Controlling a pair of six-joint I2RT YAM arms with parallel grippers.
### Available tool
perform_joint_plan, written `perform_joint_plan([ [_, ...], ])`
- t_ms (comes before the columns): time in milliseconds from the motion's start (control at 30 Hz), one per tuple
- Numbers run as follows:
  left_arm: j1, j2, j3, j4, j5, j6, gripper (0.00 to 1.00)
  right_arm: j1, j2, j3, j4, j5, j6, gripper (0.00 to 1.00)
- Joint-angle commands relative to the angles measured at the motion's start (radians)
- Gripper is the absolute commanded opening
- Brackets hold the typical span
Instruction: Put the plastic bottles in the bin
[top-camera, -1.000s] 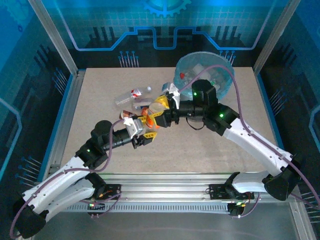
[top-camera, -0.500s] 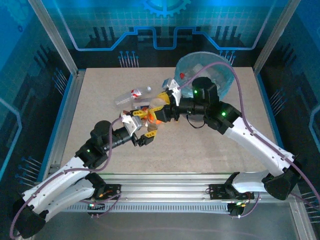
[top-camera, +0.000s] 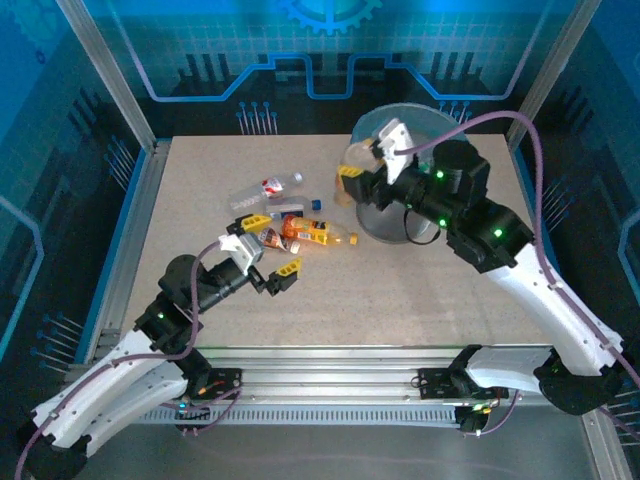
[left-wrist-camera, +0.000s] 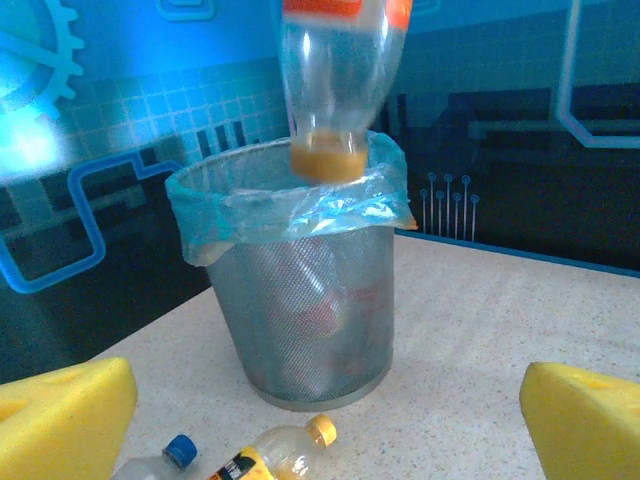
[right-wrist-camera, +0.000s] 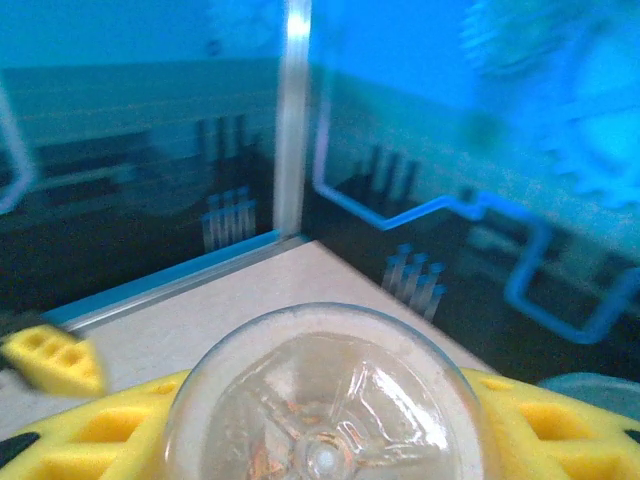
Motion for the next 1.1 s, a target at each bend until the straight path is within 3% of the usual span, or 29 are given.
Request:
perform_joint_plan([
  [0,-0.002,-0.02,-0.027,0.0,-0.056,-0.027,0.99,-0.038,0.002,0.082,-0.023,0.237,-0.052,0.36],
  [200,-0.002,-0.027,-0.03,-0.02,-0.089,-0.022,0.99,-0.093,0.163,0.241,-0.116,0.503,-0.156,0.35],
  [500,-0.002,-0.027,-0.036,-0.029,-0.118,-0.011,0.99,-0.196,0.424,0.397,-0.294,0.73,-0.142,0.35],
  [633,-0.001,-0.026,-0.035,-0.033,-0.125,-0.003,0.99,-0.244,0.469,0.394,-0.357,0.734,-0.064,0.36],
  [767,-0.002,-0.021,-0.04,-0.025,-0.13,-0.007,0.99,-0.234,0.457,0.35,-0.341,0.764,-0.051,0.38],
  [1067,-0.001,-0.004,-0.05,-0.006,-0.13,-0.032,0.99,-0.246,0.444,0.233,-0.396,0.751,0.136,0.41],
])
